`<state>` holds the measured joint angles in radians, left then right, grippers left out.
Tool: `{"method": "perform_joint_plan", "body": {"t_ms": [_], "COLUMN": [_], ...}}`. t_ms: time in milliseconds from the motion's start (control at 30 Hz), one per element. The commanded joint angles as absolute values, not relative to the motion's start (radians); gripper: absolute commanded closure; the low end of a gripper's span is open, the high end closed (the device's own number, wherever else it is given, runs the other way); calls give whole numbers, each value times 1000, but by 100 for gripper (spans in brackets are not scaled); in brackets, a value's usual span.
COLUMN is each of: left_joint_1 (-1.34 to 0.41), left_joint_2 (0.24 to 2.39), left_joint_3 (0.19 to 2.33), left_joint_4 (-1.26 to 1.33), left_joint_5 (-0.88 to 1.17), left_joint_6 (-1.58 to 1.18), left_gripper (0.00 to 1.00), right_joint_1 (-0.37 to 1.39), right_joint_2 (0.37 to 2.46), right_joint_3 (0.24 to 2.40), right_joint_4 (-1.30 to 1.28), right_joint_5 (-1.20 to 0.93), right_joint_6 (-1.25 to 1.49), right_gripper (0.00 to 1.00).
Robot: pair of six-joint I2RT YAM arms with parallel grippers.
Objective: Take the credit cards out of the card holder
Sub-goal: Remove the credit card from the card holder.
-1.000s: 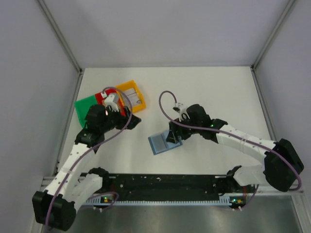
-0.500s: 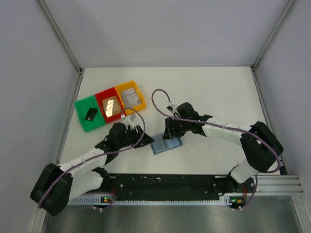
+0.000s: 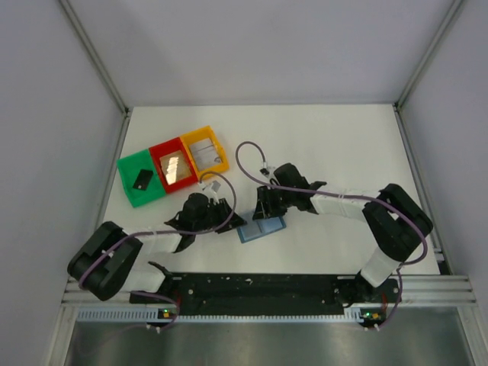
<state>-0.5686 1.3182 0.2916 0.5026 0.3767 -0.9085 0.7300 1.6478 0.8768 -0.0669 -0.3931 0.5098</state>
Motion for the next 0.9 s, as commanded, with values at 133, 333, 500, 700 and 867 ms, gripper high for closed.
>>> {"method": "perform_joint_plan", "body": {"t_ms": [133,333,500,700,867], "left_joint_1": [-595,-603,-594,-578,-571], "left_joint_2": [1420,1483,1392,1151,997], "left_joint_3": [311,316,247,216,210], "left_joint_4": [598,708,741,475,321], "left_joint_5": [365,397,325,181,75], "left_joint_6": [-919,-969,-1012,-962,-907], "left_gripper": [71,71,70,69,68], "right_joint_1": [750,827,894,965,1015], "right_joint_2": [1657,1603,1568,1574,1612], "right_joint_3": [862,856,856,870,888], "right_joint_4": [-37,-75,-69,-57,-52], "right_joint_5": [-358,-178,-45,41,71], "right_joint_6": [433,293,210,127,86], "right_gripper": [58,57,53,48,47]}}
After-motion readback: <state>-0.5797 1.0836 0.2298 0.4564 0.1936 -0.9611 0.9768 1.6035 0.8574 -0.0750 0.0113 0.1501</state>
